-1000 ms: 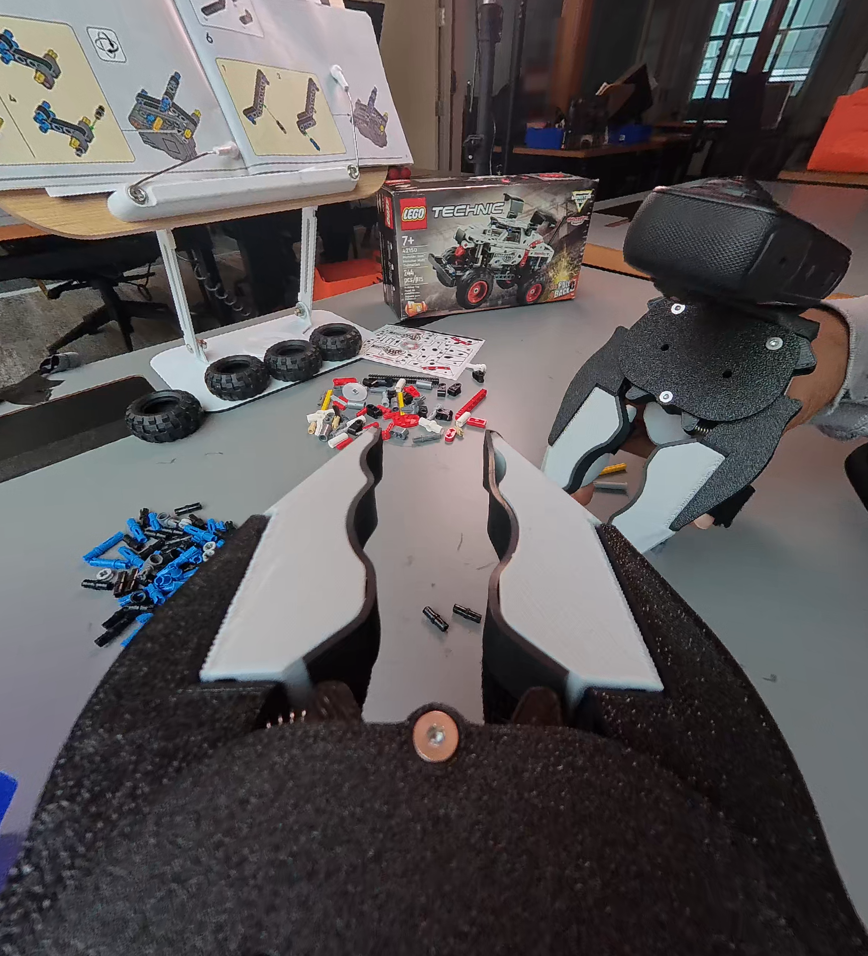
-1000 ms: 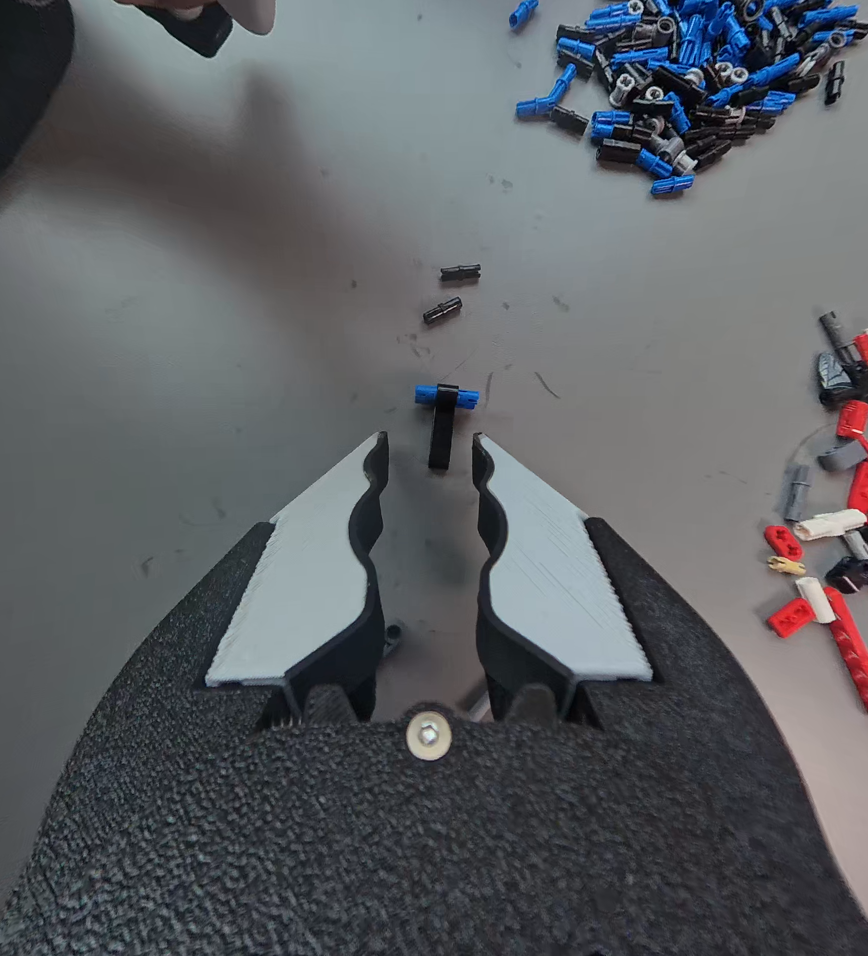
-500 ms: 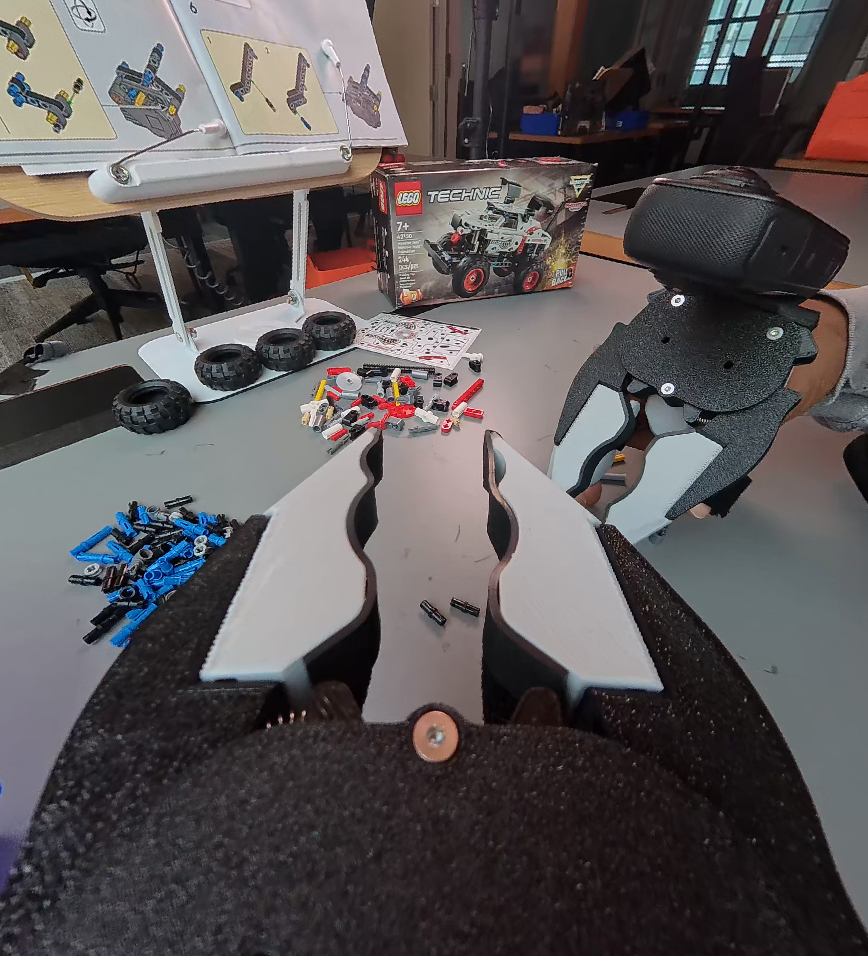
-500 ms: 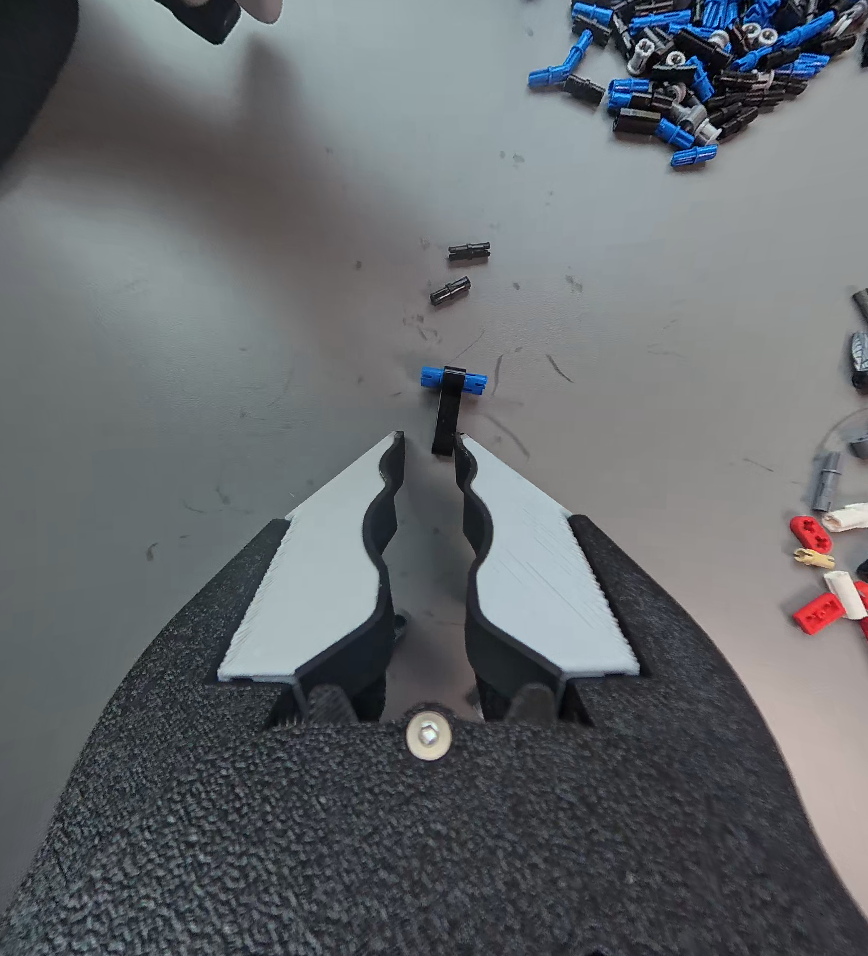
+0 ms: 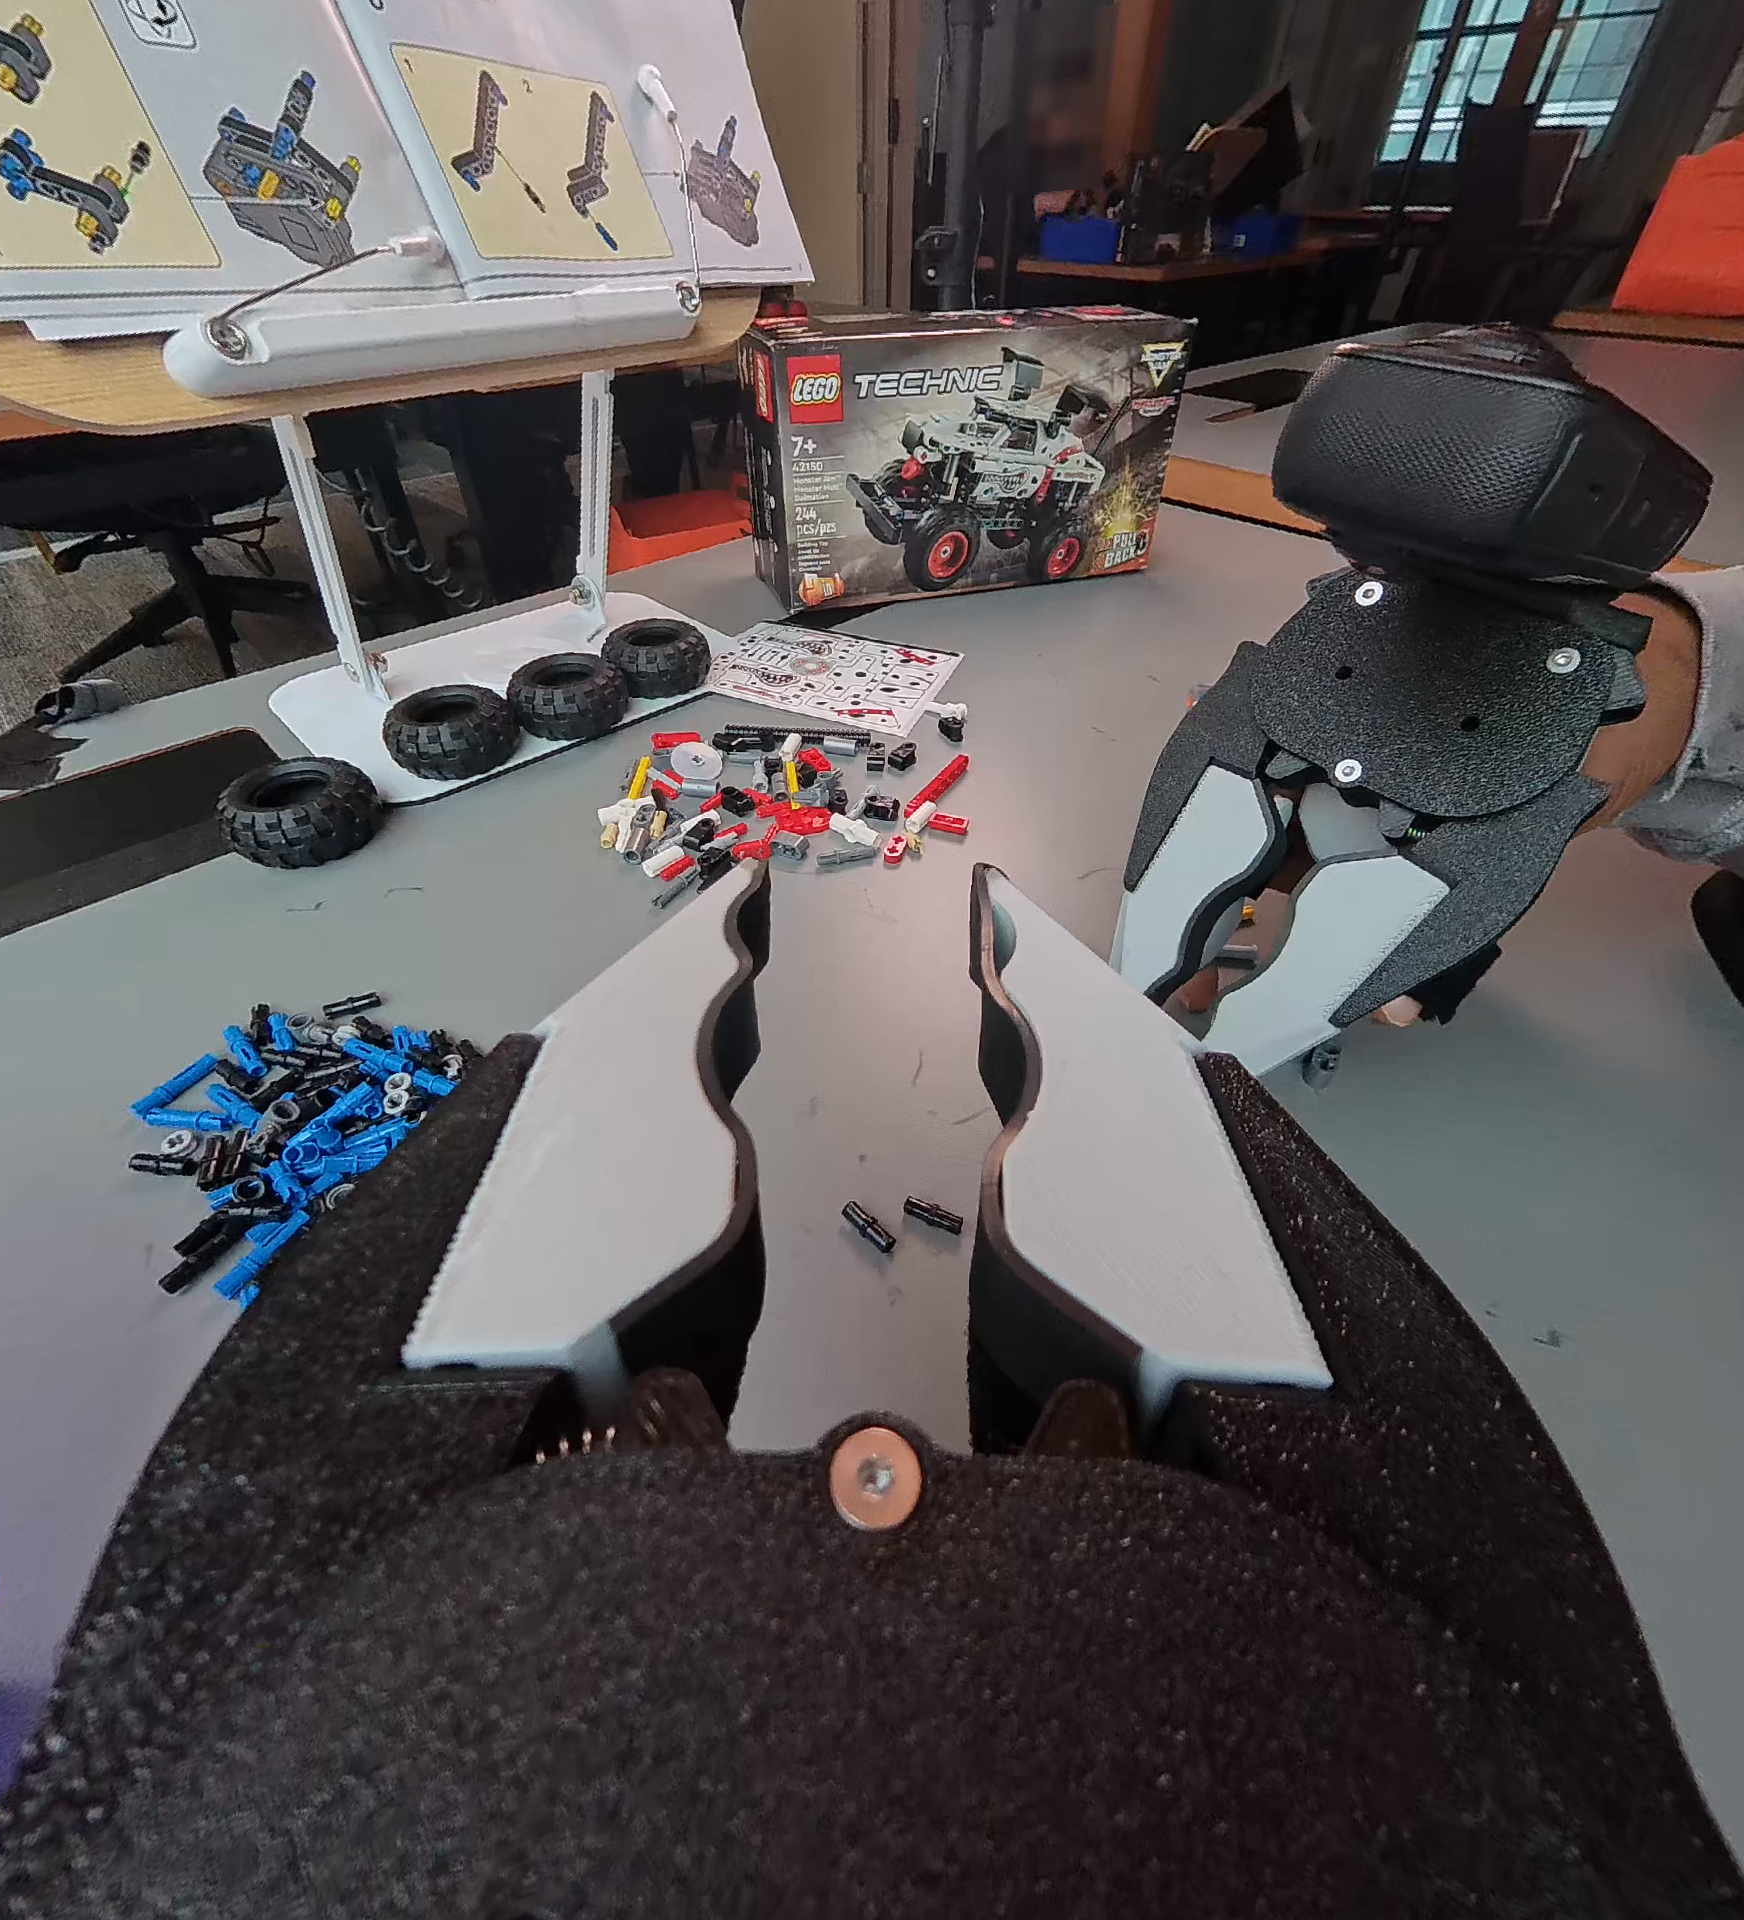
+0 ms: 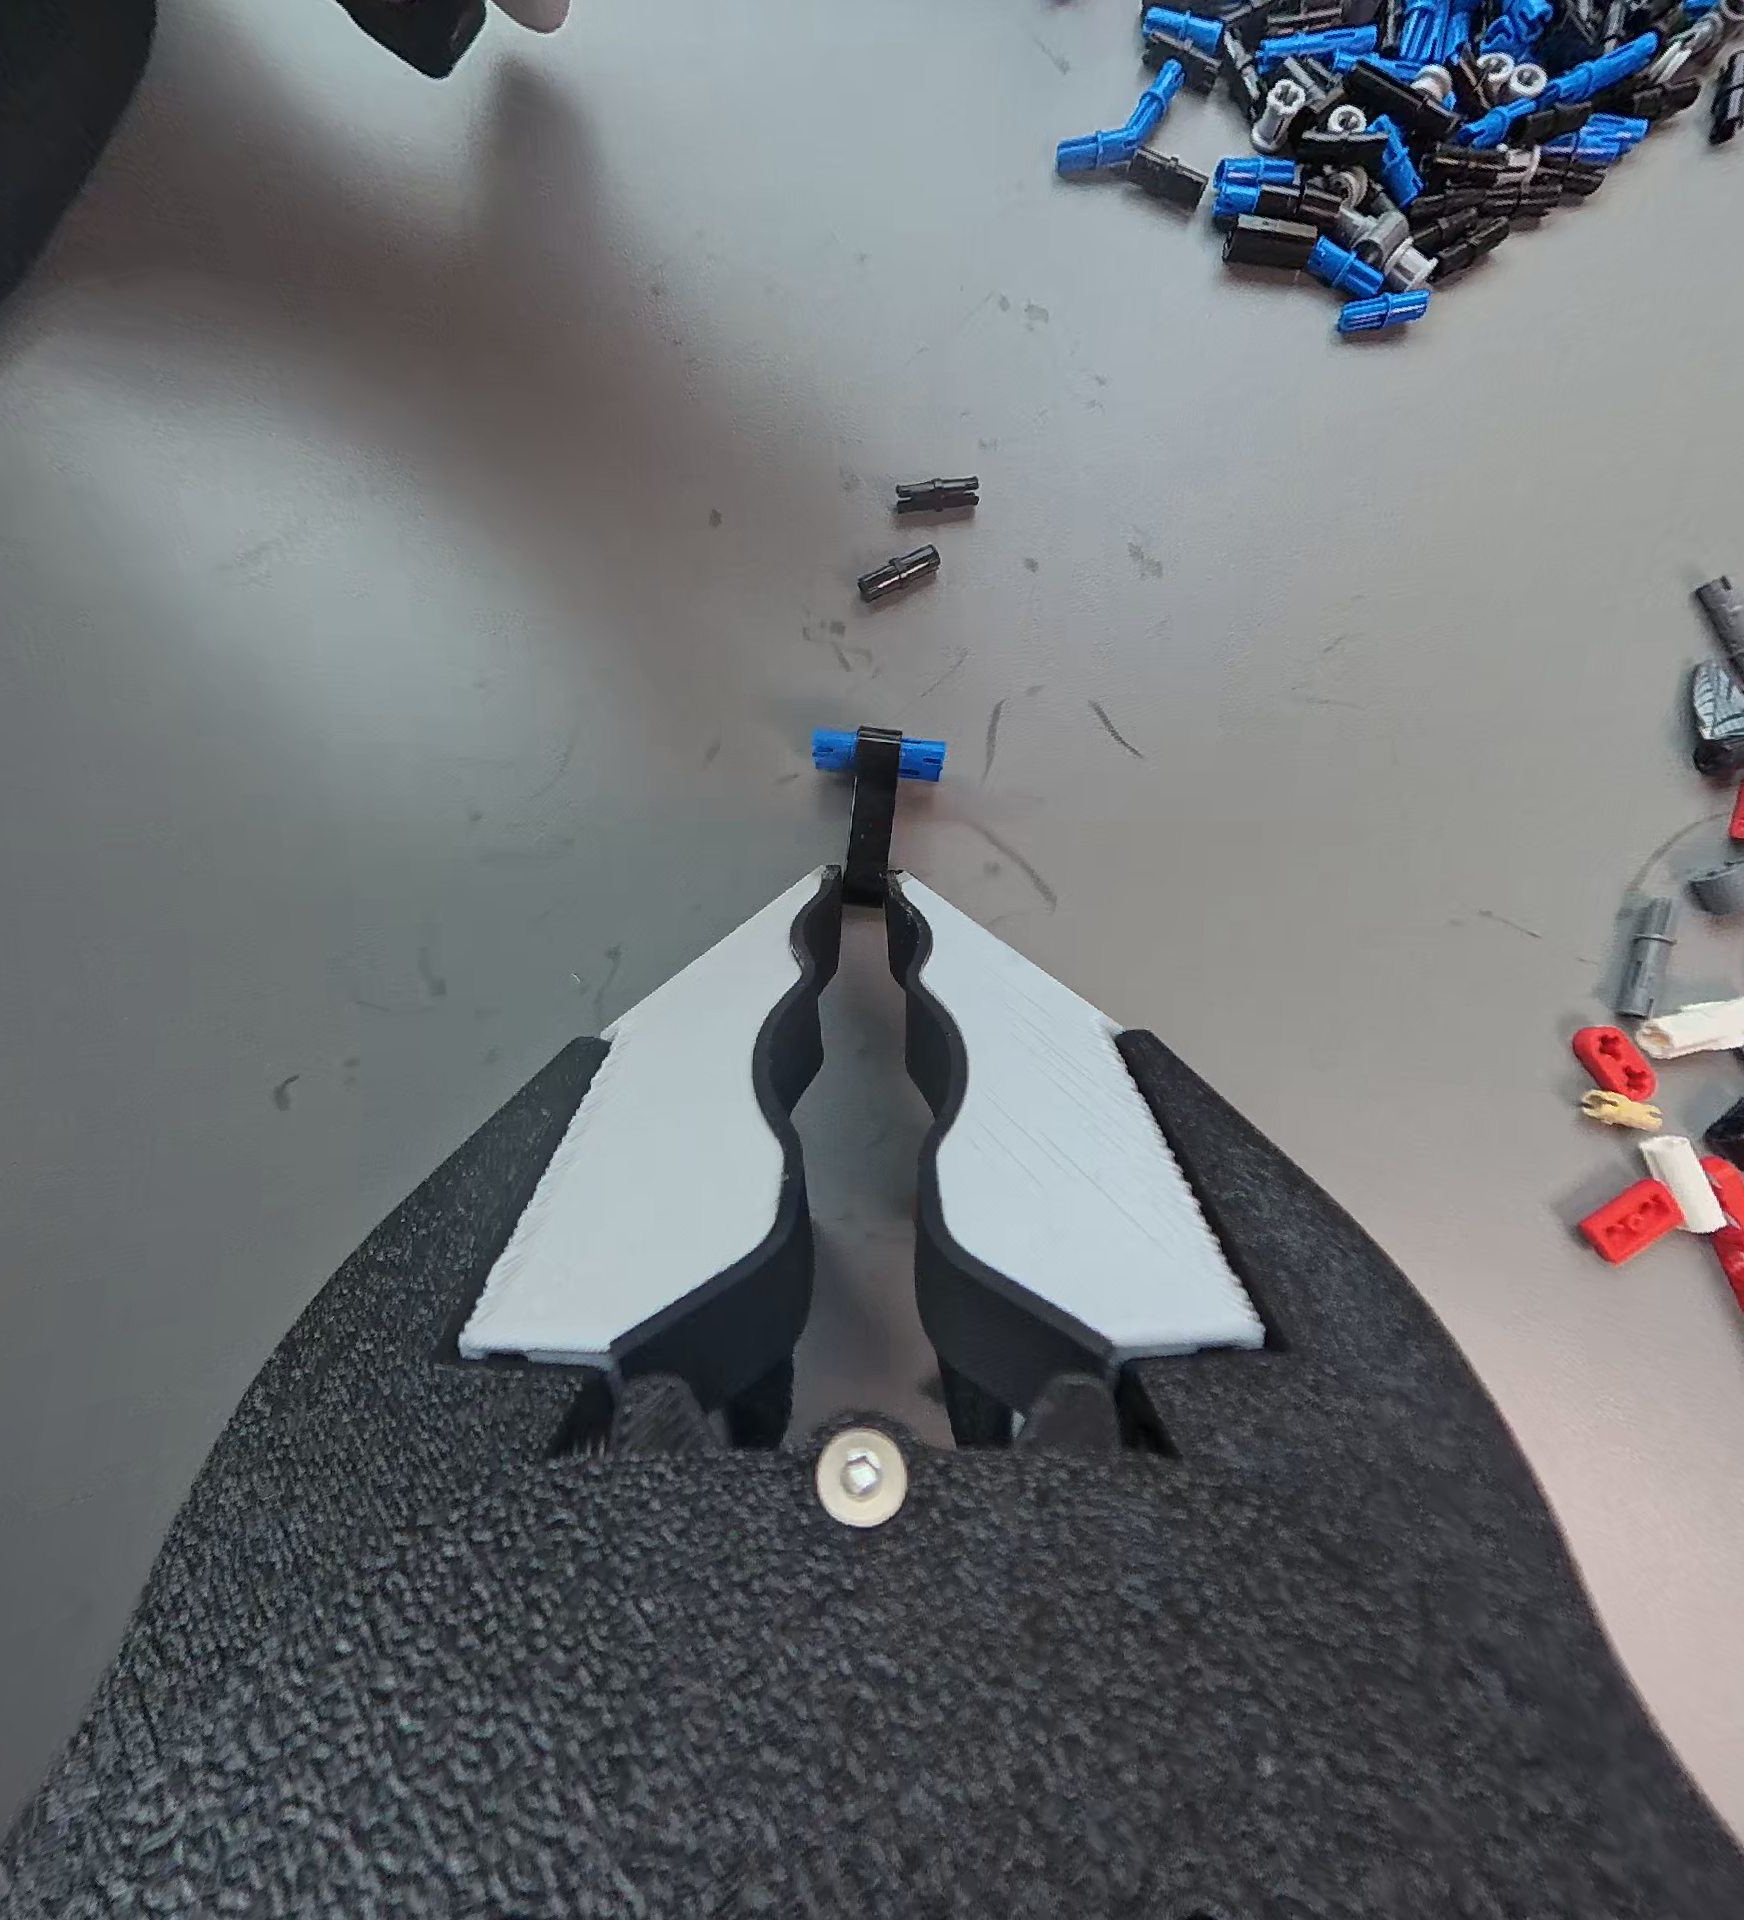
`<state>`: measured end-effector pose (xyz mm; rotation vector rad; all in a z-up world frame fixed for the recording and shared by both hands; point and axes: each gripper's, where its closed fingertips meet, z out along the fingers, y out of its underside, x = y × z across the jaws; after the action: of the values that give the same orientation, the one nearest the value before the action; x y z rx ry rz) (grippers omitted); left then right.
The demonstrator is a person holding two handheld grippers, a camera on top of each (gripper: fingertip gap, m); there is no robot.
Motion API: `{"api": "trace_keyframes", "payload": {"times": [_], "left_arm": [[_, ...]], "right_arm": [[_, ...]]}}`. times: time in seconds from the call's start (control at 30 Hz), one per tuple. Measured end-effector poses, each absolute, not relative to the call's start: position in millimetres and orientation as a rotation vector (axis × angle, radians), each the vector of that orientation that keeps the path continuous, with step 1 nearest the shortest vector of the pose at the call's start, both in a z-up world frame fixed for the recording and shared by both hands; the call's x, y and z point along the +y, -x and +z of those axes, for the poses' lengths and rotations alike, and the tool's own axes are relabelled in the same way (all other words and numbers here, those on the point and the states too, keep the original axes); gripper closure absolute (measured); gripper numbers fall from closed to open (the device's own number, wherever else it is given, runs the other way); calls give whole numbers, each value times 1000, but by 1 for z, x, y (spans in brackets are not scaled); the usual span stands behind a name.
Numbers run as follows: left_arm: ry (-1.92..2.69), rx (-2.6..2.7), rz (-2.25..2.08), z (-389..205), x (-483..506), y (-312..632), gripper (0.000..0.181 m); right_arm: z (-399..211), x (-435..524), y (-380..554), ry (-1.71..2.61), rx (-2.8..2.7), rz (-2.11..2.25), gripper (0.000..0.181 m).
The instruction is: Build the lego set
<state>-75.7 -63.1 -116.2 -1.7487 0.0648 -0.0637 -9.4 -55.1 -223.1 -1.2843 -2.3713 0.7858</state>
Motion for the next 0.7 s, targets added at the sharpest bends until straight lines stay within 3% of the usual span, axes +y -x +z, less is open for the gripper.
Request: {"api": "trace_keyframes", "payload": {"times": [0.03,0.7], "left_arm": [[1749,66,-64,-116,-63,76,143],[1797,90,-66,-128,-61,73,143]], "right_arm": [[-223,-55,8,1278,-2379,786,173],[-223,-50,-8,1244,-2421,792,173]]}}
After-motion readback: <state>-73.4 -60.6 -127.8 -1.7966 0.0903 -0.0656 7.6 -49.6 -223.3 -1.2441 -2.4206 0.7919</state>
